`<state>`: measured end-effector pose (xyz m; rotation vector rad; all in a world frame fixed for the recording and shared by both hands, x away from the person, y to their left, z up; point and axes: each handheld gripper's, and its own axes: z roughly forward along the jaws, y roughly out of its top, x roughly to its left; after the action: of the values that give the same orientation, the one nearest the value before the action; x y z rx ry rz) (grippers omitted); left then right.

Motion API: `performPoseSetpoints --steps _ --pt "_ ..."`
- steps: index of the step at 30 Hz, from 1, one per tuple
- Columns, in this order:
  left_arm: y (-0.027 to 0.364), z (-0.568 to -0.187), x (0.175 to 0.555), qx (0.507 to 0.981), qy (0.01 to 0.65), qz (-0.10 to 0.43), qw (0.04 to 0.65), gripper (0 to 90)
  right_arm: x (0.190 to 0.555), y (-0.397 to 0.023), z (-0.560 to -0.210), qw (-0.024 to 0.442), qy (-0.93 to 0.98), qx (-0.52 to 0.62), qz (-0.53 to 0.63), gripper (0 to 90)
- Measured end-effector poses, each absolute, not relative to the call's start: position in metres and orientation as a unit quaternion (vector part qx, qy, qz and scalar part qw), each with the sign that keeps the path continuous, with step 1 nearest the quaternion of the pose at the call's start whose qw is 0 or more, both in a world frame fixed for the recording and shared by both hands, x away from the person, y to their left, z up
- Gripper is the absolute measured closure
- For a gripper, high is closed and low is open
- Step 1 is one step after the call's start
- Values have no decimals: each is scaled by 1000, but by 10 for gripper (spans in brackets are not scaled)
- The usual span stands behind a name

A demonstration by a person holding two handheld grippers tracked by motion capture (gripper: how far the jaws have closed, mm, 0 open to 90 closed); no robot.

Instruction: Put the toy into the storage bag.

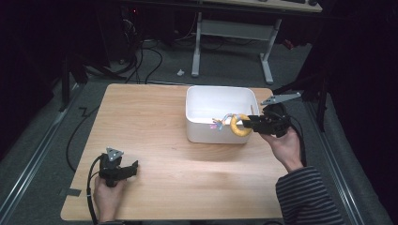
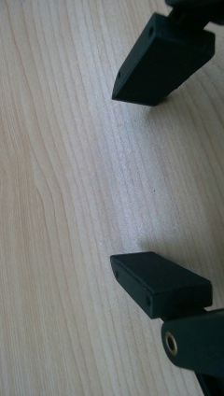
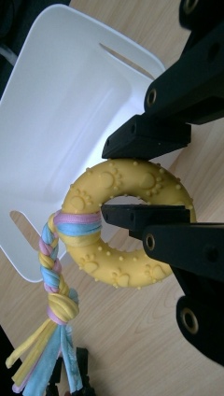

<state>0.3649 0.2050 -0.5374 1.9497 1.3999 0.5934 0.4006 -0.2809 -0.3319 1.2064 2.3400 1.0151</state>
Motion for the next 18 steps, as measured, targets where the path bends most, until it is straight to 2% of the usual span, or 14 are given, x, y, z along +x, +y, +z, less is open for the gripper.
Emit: performPoseSetpoints --steps 18 --pt "205 -537 365 745 535 226 329 180 444 -275 -327 171 805 451 345 678"
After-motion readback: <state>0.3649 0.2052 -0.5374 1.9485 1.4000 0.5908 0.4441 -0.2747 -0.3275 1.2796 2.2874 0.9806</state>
